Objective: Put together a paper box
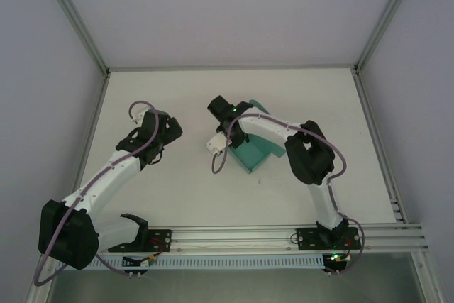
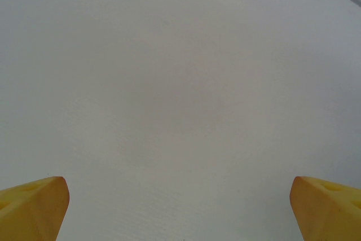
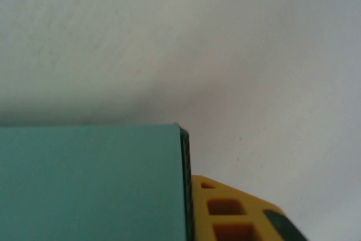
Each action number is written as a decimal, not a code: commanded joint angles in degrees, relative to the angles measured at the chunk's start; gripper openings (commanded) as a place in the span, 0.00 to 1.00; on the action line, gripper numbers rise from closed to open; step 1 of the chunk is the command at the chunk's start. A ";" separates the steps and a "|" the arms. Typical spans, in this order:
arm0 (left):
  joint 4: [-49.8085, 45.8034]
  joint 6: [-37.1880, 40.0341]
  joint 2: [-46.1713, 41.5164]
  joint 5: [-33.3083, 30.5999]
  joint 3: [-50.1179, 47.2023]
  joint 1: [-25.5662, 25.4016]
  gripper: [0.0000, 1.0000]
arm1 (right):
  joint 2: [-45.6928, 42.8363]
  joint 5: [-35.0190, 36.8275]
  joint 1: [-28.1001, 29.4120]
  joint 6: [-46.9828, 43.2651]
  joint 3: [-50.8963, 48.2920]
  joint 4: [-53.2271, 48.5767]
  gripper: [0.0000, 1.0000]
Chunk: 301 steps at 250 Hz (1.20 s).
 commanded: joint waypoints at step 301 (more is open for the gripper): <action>10.26 11.59 19.54 21.43 11.60 -3.36 1.00 | -52.66 -16.32 -19.10 106.42 -35.14 0.17 0.96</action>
